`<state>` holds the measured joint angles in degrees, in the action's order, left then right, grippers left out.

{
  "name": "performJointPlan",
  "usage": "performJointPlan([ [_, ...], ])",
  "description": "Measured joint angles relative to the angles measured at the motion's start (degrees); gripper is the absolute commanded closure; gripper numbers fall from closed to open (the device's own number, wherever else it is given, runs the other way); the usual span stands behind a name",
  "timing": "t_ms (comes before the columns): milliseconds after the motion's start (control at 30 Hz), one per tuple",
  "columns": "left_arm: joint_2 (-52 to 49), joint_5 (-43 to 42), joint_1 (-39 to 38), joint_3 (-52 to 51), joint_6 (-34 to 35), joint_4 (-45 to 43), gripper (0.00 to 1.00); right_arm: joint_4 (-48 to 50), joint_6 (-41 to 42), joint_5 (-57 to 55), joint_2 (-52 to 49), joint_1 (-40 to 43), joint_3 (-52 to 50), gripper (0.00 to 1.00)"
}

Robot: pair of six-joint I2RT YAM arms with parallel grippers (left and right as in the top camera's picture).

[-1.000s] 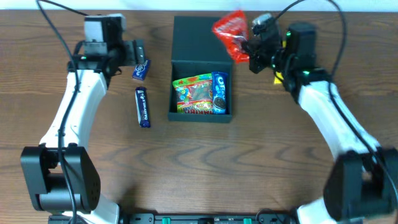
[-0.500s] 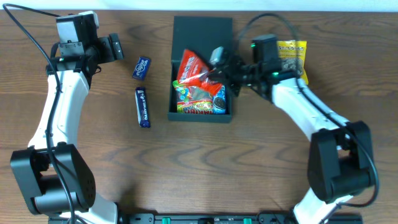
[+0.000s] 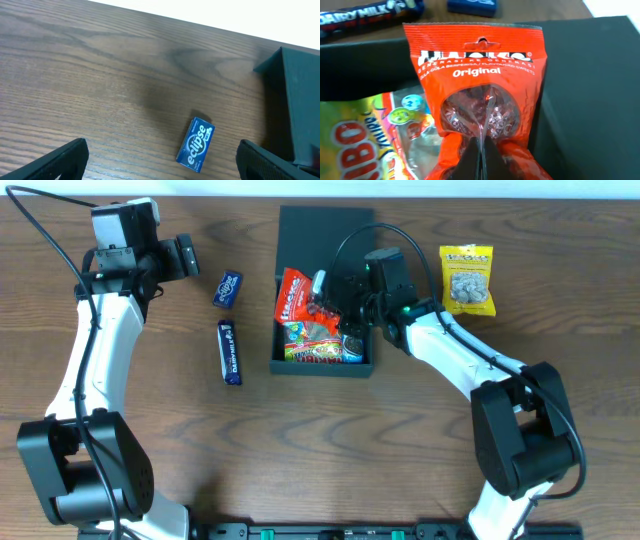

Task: Pack container
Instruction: 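Lower the red bag into the box and open the right gripper, then grasp the yellow candy bag with the right gripper and lift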

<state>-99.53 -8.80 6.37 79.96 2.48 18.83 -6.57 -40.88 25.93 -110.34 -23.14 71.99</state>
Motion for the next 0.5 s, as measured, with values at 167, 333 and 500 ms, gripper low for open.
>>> performJointPlan([
  [167, 0.02, 0.0, 0.0, 0.0, 0.0, 0.0, 0.05, 5.9, 5.42, -1.53, 0.09, 0.02, -0.02, 0.01],
  [333, 0.09, 0.02, 0.0, 0.0, 0.0, 0.11, 0.05, 10.47, 15.1, -1.88, 4.7, 1.64, -0.09, 0.01],
  [500, 0.11, 0.0, 0.0, 0.0, 0.0, 0.24, 0.05, 9.01, 24.33, -5.66, 13.9, 10.29, 0.2, 0.01],
])
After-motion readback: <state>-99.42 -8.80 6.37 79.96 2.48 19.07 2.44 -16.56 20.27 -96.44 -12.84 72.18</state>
